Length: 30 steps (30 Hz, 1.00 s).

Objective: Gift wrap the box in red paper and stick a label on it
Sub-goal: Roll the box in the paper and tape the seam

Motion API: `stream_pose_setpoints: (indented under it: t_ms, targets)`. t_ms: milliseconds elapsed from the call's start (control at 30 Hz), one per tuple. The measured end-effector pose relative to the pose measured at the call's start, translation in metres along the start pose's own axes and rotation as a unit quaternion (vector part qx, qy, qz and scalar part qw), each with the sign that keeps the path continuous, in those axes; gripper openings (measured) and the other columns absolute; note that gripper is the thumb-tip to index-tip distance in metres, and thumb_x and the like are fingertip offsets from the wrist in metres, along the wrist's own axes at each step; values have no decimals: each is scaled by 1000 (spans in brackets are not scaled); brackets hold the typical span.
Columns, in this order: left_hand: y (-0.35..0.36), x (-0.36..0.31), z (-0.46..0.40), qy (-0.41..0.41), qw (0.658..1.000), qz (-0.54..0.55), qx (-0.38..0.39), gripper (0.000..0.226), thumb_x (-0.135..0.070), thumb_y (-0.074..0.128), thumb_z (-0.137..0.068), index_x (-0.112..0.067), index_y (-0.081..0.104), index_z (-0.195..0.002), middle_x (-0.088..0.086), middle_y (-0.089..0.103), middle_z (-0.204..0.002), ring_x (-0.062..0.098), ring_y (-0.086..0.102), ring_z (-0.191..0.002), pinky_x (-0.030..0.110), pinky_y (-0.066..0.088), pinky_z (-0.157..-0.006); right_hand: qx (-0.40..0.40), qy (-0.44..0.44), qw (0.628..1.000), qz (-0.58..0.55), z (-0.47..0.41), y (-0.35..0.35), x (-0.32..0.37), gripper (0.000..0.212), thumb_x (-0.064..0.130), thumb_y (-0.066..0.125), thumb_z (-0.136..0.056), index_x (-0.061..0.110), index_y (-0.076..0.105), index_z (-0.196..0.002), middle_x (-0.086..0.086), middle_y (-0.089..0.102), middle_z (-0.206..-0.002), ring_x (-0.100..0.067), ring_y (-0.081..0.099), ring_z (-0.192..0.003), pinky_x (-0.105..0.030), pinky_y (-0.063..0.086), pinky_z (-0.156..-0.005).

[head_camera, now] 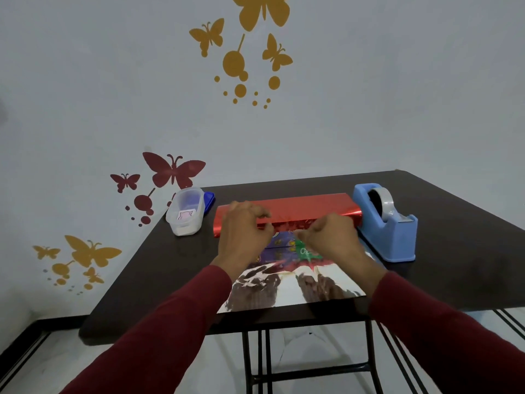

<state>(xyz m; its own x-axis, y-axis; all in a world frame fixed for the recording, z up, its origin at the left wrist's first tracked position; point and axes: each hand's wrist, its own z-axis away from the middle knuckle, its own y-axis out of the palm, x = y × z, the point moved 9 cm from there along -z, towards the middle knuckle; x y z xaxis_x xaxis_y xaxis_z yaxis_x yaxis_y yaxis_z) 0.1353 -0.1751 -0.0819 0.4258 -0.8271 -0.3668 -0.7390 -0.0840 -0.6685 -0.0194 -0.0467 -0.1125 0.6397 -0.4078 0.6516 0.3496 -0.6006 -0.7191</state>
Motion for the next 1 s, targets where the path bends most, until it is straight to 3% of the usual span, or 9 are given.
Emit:
stream_pose_setpoints:
  t_ms: [100, 200, 367, 433, 500, 633, 800, 933, 1000]
  targets:
    - [14, -29, -1, 41, 999, 25, 9, 23, -22, 71, -82, -28, 77, -103, -11, 69, -101, 15, 50, -100, 34, 44, -88, 14, -13, 999, -45, 15, -40, -9, 22, 36, 81, -86, 19, 80, -72, 5, 72, -63, -5, 63, -54, -18, 53, -58]
    - [40, -72, -3, 98, 993, 38, 54, 27, -25, 70, -84, -28, 76, -111, -12, 65, -102, 15, 48, -100, 36, 43, -87, -45, -30, 998, -8, 20, -97, -29, 10, 30, 76, -89, 25, 81, -82, 11, 73, -73, -6, 67, -70, -17, 50, -70]
    - [83, -139, -11, 163, 979, 6, 125, 50, -27, 68, -78, -28, 68, -128, -8, 65, -126, 20, 48, -122, 37, 31, -97, -149, 14, 986, 73, 16, -162, -81, 15, 28, 64, -87, 27, 74, -75, 10, 70, -71, -11, 65, -69, -24, 47, -58]
    - [96, -161, -16, 176, 973, -4, 150, 57, -27, 66, -78, -28, 61, -135, -6, 60, -135, 20, 44, -130, 40, 30, -100, -133, 61, 986, 76, 7, -165, -102, 19, 35, 65, -86, 21, 72, -75, 6, 70, -72, -17, 68, -72, -30, 53, -60]
    - [108, -179, -23, 182, 968, -9, 175, 65, -23, 63, -78, -27, 54, -143, -4, 54, -144, 21, 41, -137, 43, 29, -104, -78, 150, 986, -7, -3, -158, -124, 31, 40, 69, -85, 11, 67, -75, -7, 69, -76, -27, 71, -73, -42, 60, -65]
    - [125, -195, -31, 182, 957, -23, 223, 76, -18, 59, -82, -24, 38, -155, -5, 36, -162, 19, 29, -149, 45, 26, -111, 66, 279, 933, -216, -5, -122, -138, 26, 33, 77, -89, 9, 67, -93, -15, 66, -96, -32, 68, -79, -40, 57, -62]
    - [136, -196, -34, 170, 945, -37, 276, 77, -20, 56, -88, -28, 29, -160, -10, 24, -167, 17, 23, -152, 51, 25, -115, 116, 309, 902, -277, -11, -110, -140, 22, 15, 78, -89, 5, 69, -105, -16, 62, -123, -36, 63, -110, -51, 61, -65]
    - [137, -194, -36, 160, 946, -21, 282, 78, -21, 59, -86, -31, 30, -159, -14, 26, -166, 18, 27, -151, 54, 26, -115, 105, 292, 887, -342, -13, -111, -139, 38, 21, 75, -93, 8, 66, -127, -9, 57, -139, -44, 53, -127, -61, 60, -73]
    - [137, -194, -36, 162, 946, -13, 279, 80, -22, 61, -83, -33, 33, -157, -15, 29, -164, 18, 30, -149, 54, 28, -113, 89, 275, 872, -395, -13, -114, -139, 37, 25, 74, -94, 10, 67, -128, -6, 57, -143, -44, 43, -139, -71, 55, -80]
